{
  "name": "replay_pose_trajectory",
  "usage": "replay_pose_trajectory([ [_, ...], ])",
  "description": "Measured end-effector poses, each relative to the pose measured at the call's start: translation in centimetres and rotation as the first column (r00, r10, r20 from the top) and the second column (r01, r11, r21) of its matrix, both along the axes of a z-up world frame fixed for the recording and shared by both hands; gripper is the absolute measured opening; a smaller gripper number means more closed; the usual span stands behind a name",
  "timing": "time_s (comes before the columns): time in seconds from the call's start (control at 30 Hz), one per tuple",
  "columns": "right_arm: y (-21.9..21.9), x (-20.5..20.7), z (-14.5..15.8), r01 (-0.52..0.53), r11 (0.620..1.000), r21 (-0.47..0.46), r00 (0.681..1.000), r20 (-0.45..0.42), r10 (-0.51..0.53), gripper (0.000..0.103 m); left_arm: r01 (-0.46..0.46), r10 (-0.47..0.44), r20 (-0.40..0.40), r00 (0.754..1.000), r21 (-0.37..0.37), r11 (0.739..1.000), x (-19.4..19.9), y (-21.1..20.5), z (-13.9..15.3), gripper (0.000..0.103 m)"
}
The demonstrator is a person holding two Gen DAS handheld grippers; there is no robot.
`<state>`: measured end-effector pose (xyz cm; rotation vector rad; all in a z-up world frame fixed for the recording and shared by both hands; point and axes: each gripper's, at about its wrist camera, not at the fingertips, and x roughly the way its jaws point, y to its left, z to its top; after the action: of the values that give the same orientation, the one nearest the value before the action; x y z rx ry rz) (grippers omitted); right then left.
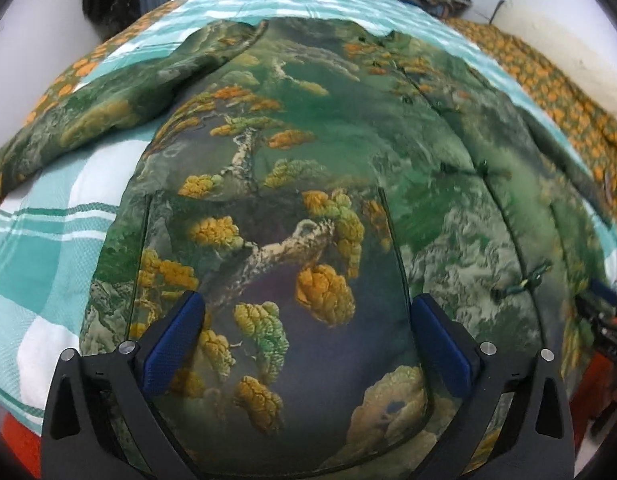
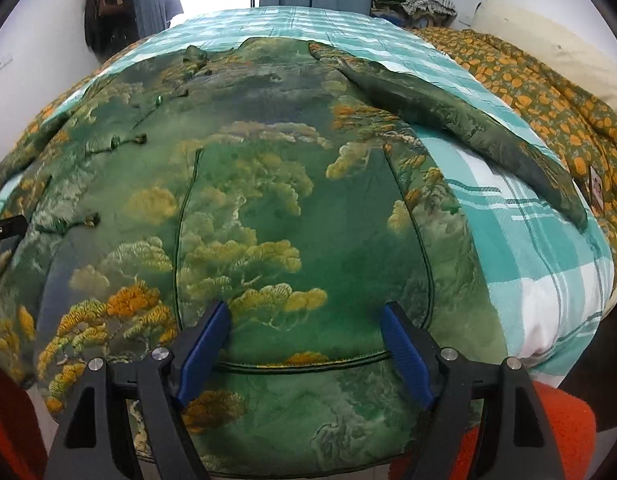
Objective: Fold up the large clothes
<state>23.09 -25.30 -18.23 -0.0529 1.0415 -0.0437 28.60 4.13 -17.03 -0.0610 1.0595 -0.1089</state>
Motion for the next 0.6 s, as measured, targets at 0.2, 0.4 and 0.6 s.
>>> replay_pose_trajectory([
  [0.2, -0.17, -0.05, -0.26, 0.01, 0.999, 0.031, 1.0, -0.006, -0.01, 0.081, -0.011, 0.011, -0.003, 1.0, 0.035, 0.999, 0.27, -0.69, -0.33, 0.103],
  [0.4, -0.44, -0.01, -0.46, 0.009, 0.999, 0.054, 1.0, 0.004, -0.009, 0.081, -0.003, 0.004, -0.013, 1.0, 0.029, 1.0, 0.26, -0.41, -0.29, 0.103],
  [0.6, -0.82, -0.22, -0.5, 0.004, 0.997, 0.079, 1.0, 0.016, -0.006, 0.081, -0.028, 0.03, -0.061, 0.998, 0.047, 0.999, 0.74, -0.64, -0.37, 0.103],
])
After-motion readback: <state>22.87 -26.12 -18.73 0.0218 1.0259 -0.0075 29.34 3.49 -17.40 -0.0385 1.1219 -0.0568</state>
